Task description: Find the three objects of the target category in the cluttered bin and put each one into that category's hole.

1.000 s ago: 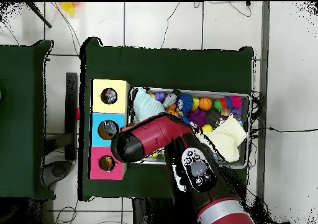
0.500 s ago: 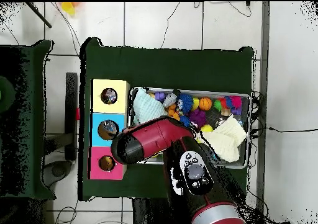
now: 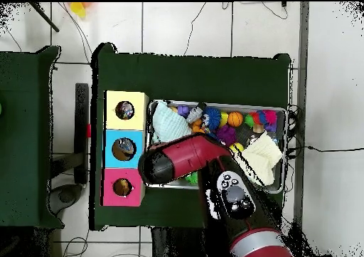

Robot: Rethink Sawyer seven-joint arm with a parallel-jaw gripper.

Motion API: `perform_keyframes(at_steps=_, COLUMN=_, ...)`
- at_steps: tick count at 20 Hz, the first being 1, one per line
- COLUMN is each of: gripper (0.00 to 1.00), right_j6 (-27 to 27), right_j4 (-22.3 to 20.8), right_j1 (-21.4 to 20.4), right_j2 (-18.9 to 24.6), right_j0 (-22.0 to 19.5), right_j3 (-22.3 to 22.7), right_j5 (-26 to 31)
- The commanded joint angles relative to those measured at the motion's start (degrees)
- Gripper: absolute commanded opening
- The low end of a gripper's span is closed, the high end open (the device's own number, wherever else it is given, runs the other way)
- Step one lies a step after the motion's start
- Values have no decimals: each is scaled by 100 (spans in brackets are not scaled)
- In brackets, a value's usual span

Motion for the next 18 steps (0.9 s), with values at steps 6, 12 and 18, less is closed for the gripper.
perform_keyframes(at_steps=6, gripper=100, right_j6=-264, right_j4=-182, right_j1=799, right_j2=257, right_j0=-562, right_j3=-765, right_j5=-346)
perform_keyframes(at_steps=12, gripper=100, right_j6=-277, right_j4=-294, right_j1=1176, right_j2=271, right_j0=-565, right_j3=-1023, right_j5=-466)
perform_keyframes(at_steps=18, gripper=100, right_j6=-55, right_j4=-327, right_j1=1325, right_j2=131, right_j0=-351, right_j3=-1136, right_j5=-626)
